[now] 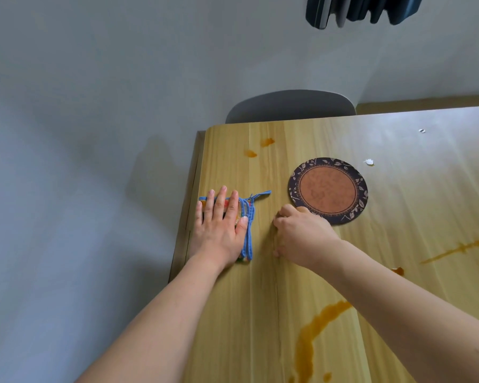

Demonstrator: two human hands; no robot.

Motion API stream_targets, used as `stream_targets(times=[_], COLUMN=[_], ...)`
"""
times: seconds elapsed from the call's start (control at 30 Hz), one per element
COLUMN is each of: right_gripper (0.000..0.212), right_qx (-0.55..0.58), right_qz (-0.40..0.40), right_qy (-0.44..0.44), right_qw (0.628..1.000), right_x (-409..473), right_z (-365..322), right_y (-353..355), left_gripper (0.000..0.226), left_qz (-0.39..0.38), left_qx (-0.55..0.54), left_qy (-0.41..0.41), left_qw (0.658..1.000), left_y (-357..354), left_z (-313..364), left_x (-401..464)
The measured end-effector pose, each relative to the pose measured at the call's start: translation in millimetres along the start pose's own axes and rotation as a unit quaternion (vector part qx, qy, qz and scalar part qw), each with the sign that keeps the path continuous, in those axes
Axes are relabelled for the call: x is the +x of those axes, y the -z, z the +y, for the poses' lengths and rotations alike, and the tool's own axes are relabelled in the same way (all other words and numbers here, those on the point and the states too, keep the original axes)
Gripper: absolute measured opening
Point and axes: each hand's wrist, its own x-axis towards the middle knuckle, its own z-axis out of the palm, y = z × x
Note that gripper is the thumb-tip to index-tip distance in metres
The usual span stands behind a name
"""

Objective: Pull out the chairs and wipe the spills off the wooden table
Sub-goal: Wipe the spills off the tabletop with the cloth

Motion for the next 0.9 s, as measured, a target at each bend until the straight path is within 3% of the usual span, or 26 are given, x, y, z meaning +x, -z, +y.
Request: stream_targets(times=[0.1, 0.33, 0.57, 0.9], right_gripper=[0.046, 0.044, 0.043, 0.094], right_qx=[0.05, 0.084, 0.066, 0.044], right_qz=[-0.012, 0.131, 0.132, 0.033], right_qy=[-0.01, -0.037, -0.107, -0.135], right_qw=[0.999, 0.987, 0.983, 0.989], right_x=[21, 75, 123, 142], right_z=[13, 47, 86, 119], right_y=[23, 66, 74, 80], left_gripper=[0.062, 0.062, 0.062, 0.063], left_qz=[0.008, 0.019, 0.026, 0.031], left_qx=[-0.001, -0.003, -0.004, 0.0], left_qy=[0.004, -0.001, 0.004, 0.005], left_qw=[1.0, 1.0, 1.0, 1.0], left_y=[2, 5, 15, 24], left_z=[1, 1, 0, -1], left_x=[13, 40, 84, 135])
